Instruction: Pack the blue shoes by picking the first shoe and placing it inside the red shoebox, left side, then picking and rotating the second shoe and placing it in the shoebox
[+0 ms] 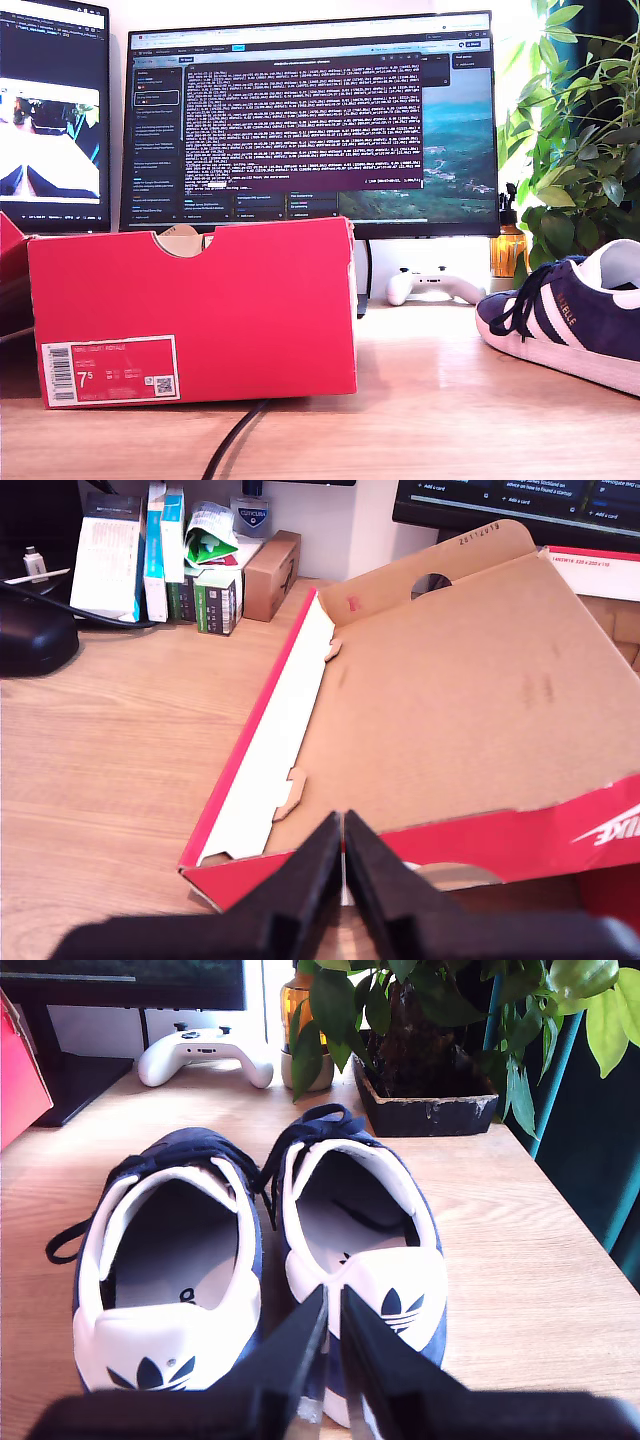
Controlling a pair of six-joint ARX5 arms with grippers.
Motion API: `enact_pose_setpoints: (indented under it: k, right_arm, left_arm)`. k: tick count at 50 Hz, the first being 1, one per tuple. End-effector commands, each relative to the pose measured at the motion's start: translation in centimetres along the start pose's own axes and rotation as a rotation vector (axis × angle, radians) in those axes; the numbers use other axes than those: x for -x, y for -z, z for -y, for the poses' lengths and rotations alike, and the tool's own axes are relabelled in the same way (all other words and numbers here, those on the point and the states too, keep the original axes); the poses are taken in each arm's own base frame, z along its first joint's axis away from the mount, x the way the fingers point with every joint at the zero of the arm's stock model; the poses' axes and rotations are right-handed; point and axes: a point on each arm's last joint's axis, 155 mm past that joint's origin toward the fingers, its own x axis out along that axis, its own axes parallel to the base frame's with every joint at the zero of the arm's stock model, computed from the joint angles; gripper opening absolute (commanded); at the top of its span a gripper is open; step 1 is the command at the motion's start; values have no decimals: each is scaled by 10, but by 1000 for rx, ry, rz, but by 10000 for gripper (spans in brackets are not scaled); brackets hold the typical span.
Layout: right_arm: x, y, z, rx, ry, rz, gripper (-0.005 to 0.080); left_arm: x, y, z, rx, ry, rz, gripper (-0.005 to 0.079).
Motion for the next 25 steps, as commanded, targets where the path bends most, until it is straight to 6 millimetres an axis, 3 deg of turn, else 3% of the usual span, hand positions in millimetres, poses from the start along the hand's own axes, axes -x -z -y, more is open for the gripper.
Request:
enact_pose_setpoints:
  k: [1, 14, 20, 25]
  right_arm:
    - [1, -3, 5, 54, 25, 7, -12]
    - [1, -3, 0, -19, -1, 11, -12]
    - [2, -10, -14, -196, -81, 30, -12]
    - [4, -20, -27, -401, -165, 49, -12]
  left_arm:
    - [-3, 13, -1, 3, 2, -25, -16]
    - [-3, 13, -1, 6, 4, -25, -16]
    - [-3, 13, 6, 60, 38, -29, -16]
    - [-2, 2, 24, 154, 136, 1, -16]
